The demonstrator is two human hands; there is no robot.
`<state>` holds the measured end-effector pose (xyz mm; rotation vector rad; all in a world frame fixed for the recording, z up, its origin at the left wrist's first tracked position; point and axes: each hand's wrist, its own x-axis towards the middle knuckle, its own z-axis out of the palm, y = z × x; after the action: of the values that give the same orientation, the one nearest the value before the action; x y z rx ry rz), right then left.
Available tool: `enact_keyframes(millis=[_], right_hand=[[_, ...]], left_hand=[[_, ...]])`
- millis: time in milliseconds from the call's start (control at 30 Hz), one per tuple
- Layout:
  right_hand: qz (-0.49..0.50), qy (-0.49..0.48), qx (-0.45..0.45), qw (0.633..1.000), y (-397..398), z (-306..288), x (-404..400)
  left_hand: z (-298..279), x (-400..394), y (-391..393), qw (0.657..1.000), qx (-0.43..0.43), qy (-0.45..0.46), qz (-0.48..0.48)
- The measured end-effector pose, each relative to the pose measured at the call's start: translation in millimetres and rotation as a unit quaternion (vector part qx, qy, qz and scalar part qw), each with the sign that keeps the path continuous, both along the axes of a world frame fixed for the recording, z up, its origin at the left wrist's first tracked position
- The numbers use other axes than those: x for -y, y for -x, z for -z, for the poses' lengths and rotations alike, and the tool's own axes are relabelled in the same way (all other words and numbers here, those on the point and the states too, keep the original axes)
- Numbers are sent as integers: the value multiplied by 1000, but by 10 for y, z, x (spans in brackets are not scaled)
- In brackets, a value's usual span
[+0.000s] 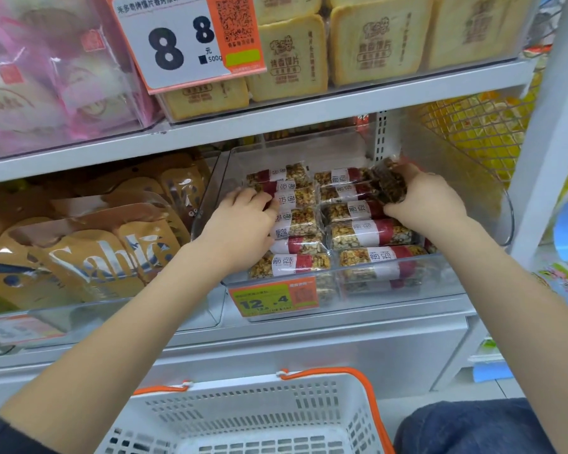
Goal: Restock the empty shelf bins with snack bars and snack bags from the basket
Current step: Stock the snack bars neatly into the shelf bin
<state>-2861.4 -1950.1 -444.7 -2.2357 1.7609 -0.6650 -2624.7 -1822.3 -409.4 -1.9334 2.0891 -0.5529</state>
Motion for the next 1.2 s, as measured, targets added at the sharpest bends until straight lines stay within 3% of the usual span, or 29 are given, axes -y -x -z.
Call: enact_keyframes(millis=[133,233,333,400,467,533,600,733,800,867,933,1000,1067,1200], right_hand=[[-30,65,114,991,37,-192,-212],[-85,-51,271,957,81,-416,-542],[-160,-296,462,821,83,-502,-847],[-165,-385,523,742,59,-480,-939],[-137,-431,552,701,14,-453,-982],[-107,-447,566,684,-8,-432,-988],[-110,-447,562,687,-9,-428,-964],[-162,-404,530,727,-58,-473,-937],[-183,-385,543,724,-111,-493,-931],[-181,-361,519,753,-166,-475,-906],[-145,-345,451,810,-224,-436,-869],[-127,-329,330,876,-276,-398,-843],[-134,-305,215,918,-329,-366,-815],[-134,-284,125,941,-417,-306,-779]], left_hand=[[-11,-108,37,992,-112,50,25],[-31,-208,57,955,-276,103,38],[-41,-321,175,896,-420,133,59],[-27,-378,264,858,-488,144,77],[-12,-433,325,822,-543,150,86],[-11,-491,358,798,-579,144,86],[-17,-537,365,783,-603,131,80],[-78,-570,287,782,-612,118,27],[-146,-561,231,752,-648,119,-4],[-225,-547,180,753,-648,116,-21],[-269,-527,121,831,-544,114,-15],[-271,-505,79,907,-408,103,-5],[-231,-478,56,946,-312,85,-3],[-94,-376,31,993,-107,40,-21]])
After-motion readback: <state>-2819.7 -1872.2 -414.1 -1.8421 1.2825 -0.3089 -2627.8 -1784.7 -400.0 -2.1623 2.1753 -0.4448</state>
